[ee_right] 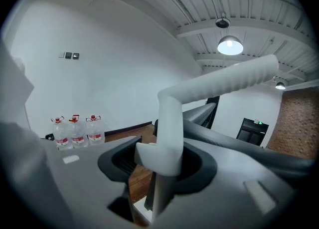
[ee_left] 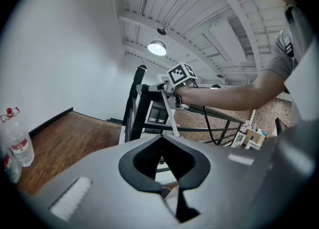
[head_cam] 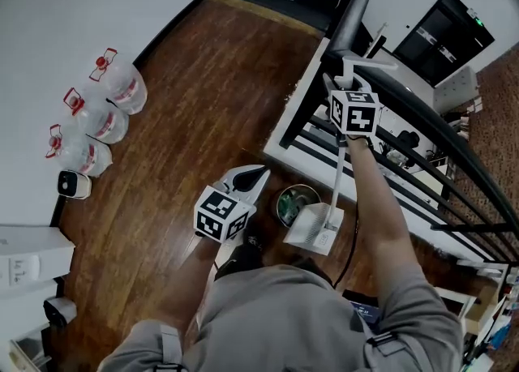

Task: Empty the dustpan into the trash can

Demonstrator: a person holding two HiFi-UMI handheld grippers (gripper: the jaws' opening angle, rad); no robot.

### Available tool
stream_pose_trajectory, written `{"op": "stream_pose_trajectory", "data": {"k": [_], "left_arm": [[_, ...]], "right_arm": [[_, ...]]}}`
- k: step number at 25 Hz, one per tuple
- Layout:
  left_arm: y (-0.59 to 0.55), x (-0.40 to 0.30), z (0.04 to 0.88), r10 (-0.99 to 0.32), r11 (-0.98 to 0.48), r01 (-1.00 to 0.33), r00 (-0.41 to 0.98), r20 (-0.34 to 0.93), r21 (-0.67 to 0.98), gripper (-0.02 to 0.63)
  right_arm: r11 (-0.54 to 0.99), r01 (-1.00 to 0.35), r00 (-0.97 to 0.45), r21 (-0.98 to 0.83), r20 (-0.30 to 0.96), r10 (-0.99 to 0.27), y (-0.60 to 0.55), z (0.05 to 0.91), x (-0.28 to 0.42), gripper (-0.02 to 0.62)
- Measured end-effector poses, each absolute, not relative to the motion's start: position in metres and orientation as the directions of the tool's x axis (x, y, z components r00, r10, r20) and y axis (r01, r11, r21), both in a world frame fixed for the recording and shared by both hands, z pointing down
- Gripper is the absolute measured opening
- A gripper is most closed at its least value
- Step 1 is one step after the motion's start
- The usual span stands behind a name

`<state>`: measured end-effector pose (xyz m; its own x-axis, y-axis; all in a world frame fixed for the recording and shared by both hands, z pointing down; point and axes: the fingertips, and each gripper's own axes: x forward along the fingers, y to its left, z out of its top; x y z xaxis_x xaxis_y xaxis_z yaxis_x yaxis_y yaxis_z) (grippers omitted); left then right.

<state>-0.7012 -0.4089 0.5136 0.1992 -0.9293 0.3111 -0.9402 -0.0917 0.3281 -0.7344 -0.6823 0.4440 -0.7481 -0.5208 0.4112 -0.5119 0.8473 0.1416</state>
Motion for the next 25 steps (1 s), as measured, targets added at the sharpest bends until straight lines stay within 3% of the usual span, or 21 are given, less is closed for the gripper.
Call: {"op": "stream_pose_trajectory", "data": {"k": [12, 25], "left_arm": [[-0.408, -0.701, 0.515, -0.921, -0.152, -0.930, 0.257, 0.294, 0.336, 0.005], [-0.456, -0.604, 0.508, -0.859, -0.343, -0.882, 0.434, 0.273, 0.323, 0.005]], "right_arm": [[0.828, -0.539, -0.738, 0.152, 0.388, -0.552, -0.663, 0.428, -0.714, 0.186], [0.765, -0.640, -0.729, 0.077, 0.254, -0.636, -0.628, 0.370, -0.536, 0.186]]}}
